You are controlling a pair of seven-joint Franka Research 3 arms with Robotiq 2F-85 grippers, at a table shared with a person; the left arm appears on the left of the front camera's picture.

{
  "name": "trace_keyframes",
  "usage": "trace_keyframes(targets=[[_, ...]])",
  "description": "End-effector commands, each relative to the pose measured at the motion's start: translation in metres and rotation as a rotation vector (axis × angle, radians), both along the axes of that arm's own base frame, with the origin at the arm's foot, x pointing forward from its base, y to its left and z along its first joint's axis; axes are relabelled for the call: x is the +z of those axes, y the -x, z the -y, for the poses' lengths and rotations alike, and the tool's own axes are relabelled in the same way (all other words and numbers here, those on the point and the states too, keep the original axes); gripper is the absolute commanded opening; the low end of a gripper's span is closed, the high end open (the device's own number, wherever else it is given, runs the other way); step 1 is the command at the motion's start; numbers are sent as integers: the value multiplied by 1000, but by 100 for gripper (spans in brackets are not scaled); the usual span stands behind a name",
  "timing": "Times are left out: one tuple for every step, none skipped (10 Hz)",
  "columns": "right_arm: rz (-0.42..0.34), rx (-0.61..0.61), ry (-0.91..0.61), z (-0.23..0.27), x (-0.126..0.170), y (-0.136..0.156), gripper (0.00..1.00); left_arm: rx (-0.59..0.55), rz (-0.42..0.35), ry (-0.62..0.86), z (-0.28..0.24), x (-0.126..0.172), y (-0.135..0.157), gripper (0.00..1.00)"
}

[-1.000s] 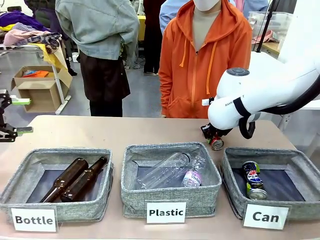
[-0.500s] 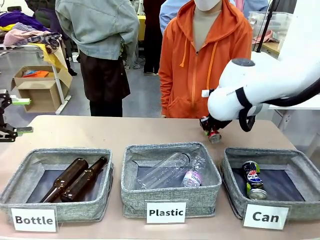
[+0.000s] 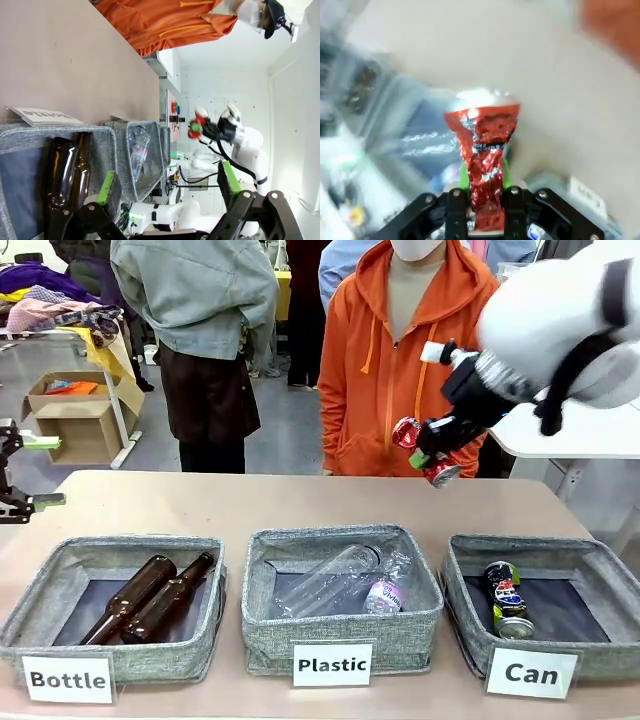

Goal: Sort the can waste into the basket.
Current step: Pick up the can waste from the table and place it in the right Fabric basket.

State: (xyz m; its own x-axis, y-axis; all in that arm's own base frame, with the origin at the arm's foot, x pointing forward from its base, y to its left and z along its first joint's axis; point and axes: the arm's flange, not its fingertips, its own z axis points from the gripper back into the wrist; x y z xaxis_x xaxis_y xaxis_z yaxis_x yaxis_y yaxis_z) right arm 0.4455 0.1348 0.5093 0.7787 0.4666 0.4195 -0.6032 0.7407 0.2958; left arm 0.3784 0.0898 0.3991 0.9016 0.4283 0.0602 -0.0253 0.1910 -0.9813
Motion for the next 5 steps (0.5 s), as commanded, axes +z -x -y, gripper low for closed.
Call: trace_keyframes(targets=[[-76, 260, 24, 80, -2, 40, 0, -6, 16, 10, -2, 1, 1, 100], [-104, 346, 18, 100, -1, 54, 0, -6, 16, 10, -2, 1, 1, 100], [-134, 435, 8, 120, -2, 65, 0, -6, 16, 10, -2, 1, 1, 100], [-165, 506, 16, 142, -5, 73, 0, -6, 16, 10, -2, 1, 1, 100], [-158, 553, 17, 157, -9, 76, 0, -6, 16, 10, -2, 1, 1, 100]])
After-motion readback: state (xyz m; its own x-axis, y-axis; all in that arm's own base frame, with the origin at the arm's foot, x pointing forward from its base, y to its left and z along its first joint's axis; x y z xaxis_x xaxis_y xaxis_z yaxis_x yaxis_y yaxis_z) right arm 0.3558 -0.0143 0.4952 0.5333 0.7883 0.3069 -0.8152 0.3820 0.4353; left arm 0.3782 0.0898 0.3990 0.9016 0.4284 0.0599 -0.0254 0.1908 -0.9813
